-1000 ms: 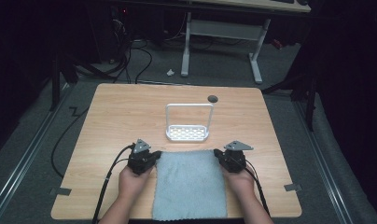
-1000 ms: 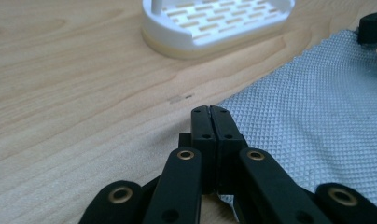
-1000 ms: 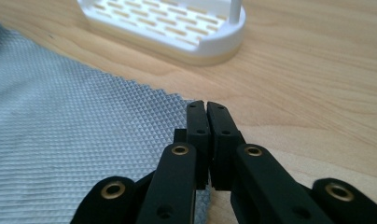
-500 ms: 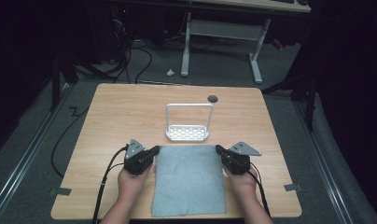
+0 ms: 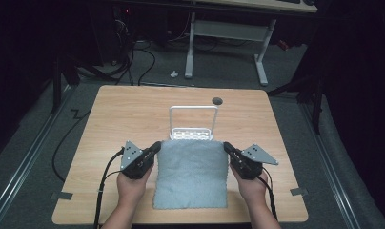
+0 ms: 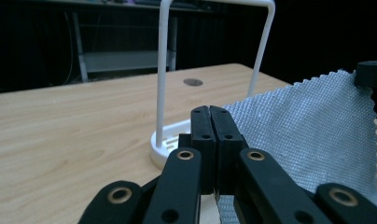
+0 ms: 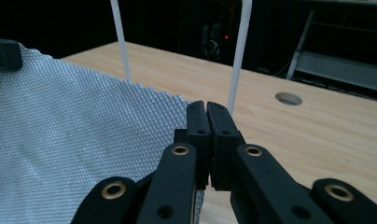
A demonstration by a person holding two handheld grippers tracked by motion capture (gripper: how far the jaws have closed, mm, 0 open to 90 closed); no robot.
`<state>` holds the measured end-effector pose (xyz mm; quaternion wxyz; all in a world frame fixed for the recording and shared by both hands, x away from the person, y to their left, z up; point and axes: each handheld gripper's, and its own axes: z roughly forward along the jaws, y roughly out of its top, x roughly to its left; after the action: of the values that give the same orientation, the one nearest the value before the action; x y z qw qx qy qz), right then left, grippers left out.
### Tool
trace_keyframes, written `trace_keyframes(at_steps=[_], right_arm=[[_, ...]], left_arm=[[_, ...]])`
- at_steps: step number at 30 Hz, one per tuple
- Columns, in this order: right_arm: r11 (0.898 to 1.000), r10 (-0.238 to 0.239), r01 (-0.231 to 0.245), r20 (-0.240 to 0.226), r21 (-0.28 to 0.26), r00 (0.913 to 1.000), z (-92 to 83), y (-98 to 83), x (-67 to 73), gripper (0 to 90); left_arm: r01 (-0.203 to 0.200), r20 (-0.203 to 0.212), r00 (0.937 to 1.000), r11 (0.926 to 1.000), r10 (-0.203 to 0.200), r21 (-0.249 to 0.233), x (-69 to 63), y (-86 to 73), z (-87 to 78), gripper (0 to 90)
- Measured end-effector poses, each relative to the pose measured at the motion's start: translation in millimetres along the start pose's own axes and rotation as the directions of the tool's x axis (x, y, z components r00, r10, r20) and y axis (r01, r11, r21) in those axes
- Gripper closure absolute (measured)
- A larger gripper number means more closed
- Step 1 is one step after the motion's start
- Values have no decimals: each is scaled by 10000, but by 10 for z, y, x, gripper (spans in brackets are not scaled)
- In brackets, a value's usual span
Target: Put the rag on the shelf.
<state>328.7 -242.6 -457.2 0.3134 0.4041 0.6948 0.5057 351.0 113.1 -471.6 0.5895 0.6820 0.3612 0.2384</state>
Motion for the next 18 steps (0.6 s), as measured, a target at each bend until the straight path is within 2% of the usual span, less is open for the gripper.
trace_keyframes(at_steps=[5,10,15,18], right_arm=[[9986,-89,89,7,-524,10000,-62,121,60,896],[9951,-198,190,-67,-973,9998,-101,305,87,896],[9902,-264,265,22,-1368,9996,-152,525,52,896],[9864,-293,297,45,-1616,9996,-189,661,28,896]], left_arm=[[-21,196,9998,9986,31,-531,-24,156,-39,891],[-485,256,9984,9952,508,-851,-73,366,-58,891],[-764,255,9964,9876,806,-1374,-98,586,-83,891],[-909,191,9953,9845,948,-1500,-91,707,-88,891]])
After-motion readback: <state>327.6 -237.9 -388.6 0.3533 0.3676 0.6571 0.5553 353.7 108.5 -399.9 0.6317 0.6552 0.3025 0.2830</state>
